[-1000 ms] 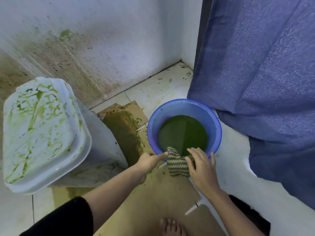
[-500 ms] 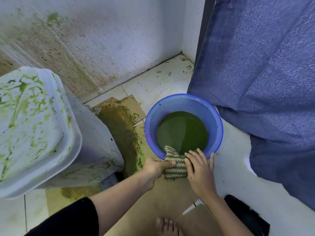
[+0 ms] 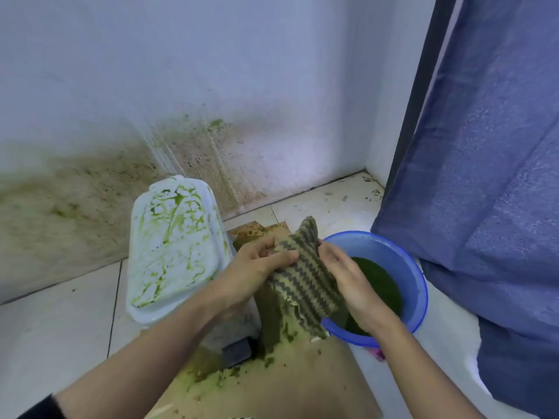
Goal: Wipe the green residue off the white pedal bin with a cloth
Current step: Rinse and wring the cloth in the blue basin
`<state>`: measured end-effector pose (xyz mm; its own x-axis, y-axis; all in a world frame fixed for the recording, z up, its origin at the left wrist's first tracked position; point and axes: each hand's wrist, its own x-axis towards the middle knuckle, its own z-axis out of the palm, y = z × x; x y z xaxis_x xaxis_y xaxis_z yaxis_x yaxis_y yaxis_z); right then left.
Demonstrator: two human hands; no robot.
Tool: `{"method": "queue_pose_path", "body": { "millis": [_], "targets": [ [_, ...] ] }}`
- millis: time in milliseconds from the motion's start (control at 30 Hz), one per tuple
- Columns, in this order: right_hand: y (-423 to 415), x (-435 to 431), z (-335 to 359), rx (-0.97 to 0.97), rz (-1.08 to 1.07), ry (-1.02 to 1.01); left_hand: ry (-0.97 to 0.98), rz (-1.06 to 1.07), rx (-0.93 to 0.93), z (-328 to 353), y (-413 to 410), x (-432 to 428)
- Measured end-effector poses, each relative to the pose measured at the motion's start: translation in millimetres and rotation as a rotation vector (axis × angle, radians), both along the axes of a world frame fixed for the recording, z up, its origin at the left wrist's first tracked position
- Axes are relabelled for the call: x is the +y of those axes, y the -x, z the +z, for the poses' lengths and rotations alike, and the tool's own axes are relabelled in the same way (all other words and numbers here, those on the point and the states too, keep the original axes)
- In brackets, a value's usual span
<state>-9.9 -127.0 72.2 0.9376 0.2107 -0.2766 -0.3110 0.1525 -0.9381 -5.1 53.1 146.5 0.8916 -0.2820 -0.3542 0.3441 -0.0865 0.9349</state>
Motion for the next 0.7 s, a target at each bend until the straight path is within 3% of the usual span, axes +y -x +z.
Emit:
{"method": "queue_pose_path", "body": {
  "millis": [200,267,333,400,500,700],
  "targets": [
    [-29.2,65.9,88.6,0.021,0.341,-0.139,0.044,0.219,-0.151,69.1,20.7,76.9],
    [-33.1,88.4,107.9,-0.011,0.341,-0.157,0.154,0.412,-0.153,68.5,24.3,100.9],
    [-35.1,111.6,126.2,-0.050,0.283,-0.128,0.380,0.552,-0.034,66.5,29.0,119.4],
    [-36.4,133.5,139.7,-0.096,0.209,-0.090,0.467,0.513,0.043,65.0,36.3,132.9],
    [-36.2,154.7,149.4,-0.122,0.119,-0.085,0.381,0.418,0.009,64.8,44.6,149.3],
    [-35.5,159.7,139.2,-0.124,0.229,0.009,0.342,0.783,-0.115,66.2,51.5,171.9]
  ]
}}
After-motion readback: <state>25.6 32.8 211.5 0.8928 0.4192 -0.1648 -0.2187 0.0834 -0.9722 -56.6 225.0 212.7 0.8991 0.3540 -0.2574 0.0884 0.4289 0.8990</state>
